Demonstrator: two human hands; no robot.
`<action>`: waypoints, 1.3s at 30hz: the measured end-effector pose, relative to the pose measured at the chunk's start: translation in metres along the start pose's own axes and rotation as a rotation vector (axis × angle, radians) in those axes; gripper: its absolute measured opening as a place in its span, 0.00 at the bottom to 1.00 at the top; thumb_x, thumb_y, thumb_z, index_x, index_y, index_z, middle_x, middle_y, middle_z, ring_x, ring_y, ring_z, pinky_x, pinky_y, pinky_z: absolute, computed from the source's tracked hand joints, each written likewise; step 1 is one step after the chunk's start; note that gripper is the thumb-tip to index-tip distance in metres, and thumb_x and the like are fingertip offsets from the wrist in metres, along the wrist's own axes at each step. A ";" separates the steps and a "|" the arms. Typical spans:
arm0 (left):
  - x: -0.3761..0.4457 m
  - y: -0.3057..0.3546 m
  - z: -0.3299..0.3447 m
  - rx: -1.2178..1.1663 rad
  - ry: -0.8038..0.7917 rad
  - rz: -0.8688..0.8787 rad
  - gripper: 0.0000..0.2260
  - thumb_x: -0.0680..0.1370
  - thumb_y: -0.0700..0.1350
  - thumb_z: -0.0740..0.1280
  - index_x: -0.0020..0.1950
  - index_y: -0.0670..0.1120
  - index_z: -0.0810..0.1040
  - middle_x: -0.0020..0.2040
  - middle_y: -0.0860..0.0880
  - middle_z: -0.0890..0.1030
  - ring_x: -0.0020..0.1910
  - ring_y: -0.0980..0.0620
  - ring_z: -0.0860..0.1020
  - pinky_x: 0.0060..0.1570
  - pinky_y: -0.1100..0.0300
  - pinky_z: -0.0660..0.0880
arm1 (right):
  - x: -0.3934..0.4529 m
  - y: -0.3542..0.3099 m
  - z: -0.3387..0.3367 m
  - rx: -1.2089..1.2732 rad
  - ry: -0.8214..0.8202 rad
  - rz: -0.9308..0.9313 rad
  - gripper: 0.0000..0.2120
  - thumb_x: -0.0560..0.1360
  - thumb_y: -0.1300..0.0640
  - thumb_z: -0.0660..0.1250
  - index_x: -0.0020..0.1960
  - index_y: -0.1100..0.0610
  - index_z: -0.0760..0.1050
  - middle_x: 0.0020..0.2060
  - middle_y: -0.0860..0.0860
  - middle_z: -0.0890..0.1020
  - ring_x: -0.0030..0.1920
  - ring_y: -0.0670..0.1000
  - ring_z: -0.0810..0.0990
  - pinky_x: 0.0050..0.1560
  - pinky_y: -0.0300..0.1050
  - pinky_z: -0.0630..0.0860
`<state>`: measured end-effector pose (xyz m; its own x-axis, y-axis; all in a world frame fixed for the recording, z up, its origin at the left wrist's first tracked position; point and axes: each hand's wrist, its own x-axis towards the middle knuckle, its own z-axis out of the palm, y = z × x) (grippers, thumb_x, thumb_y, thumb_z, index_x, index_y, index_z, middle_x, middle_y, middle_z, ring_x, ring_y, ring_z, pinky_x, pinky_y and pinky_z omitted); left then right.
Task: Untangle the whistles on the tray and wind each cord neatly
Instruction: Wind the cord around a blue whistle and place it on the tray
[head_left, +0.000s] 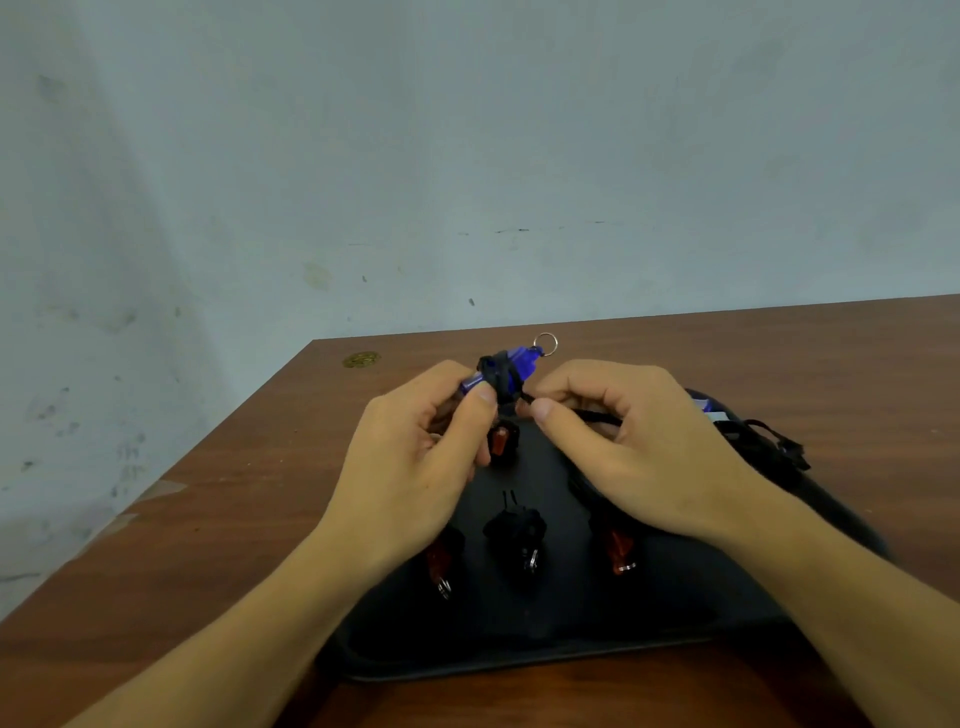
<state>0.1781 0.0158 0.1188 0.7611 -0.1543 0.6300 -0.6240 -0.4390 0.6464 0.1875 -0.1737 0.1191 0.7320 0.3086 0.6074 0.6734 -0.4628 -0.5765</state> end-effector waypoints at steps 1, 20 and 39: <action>0.001 0.000 -0.001 0.033 0.004 0.003 0.11 0.81 0.46 0.62 0.39 0.49 0.76 0.31 0.50 0.79 0.28 0.52 0.76 0.30 0.52 0.75 | 0.000 -0.001 -0.002 -0.031 0.003 -0.026 0.07 0.79 0.58 0.66 0.48 0.51 0.83 0.41 0.43 0.84 0.46 0.45 0.83 0.48 0.41 0.80; 0.001 -0.002 -0.008 0.465 -0.324 0.342 0.13 0.81 0.53 0.57 0.44 0.47 0.74 0.32 0.53 0.72 0.30 0.52 0.72 0.30 0.52 0.69 | 0.003 -0.015 -0.023 0.048 0.069 -0.125 0.07 0.73 0.50 0.73 0.39 0.51 0.85 0.33 0.45 0.85 0.36 0.49 0.84 0.36 0.45 0.79; -0.008 0.011 -0.003 0.416 -0.420 0.510 0.08 0.84 0.47 0.59 0.48 0.46 0.73 0.39 0.55 0.72 0.37 0.54 0.68 0.36 0.54 0.69 | 0.006 -0.010 -0.030 0.359 -0.164 0.158 0.11 0.68 0.47 0.72 0.33 0.53 0.84 0.21 0.46 0.73 0.23 0.43 0.66 0.28 0.33 0.63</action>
<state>0.1646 0.0149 0.1221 0.4528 -0.7120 0.5366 -0.8606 -0.5065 0.0542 0.1817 -0.1919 0.1449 0.8165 0.3984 0.4178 0.5234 -0.2054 -0.8270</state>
